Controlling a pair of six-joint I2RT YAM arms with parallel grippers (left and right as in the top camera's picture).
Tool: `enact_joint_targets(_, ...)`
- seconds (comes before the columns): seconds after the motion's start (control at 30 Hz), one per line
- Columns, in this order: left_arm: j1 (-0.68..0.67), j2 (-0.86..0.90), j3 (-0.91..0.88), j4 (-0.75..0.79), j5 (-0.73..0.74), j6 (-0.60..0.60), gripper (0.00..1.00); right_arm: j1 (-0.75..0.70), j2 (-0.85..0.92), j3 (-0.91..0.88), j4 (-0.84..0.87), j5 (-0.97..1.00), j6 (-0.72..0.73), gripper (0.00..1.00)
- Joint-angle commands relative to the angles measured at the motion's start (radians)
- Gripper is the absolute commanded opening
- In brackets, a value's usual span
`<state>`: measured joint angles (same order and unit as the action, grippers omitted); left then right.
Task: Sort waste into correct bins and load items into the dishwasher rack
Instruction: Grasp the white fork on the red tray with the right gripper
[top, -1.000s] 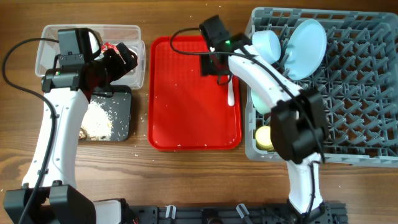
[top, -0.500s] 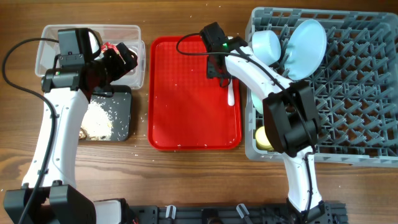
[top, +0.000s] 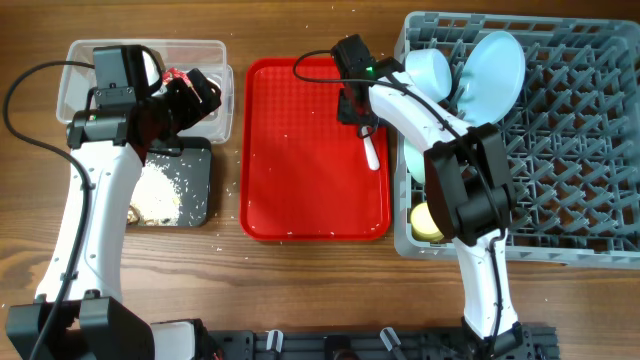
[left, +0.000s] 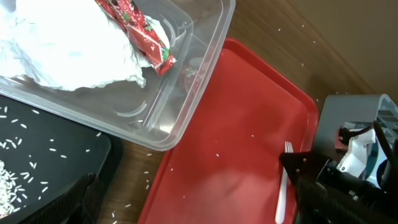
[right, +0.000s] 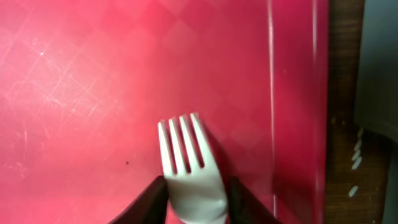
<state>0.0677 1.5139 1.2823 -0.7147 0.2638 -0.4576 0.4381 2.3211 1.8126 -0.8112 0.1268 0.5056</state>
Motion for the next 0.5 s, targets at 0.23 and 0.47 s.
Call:
enact_joint_targets(0.23, 0.003, 0.008, -0.001, 0.003, 0.005, 0.005, 1.00, 0.000, 0.063, -0.003, -0.014, -0.130, -0.036, 0.04)
enact_joint_targets(0.47, 0.003, 0.008, -0.001, 0.003, 0.005, 0.005, 1.00, 0.000, -0.097, 0.039, -0.119, -0.200, -0.201, 0.04)
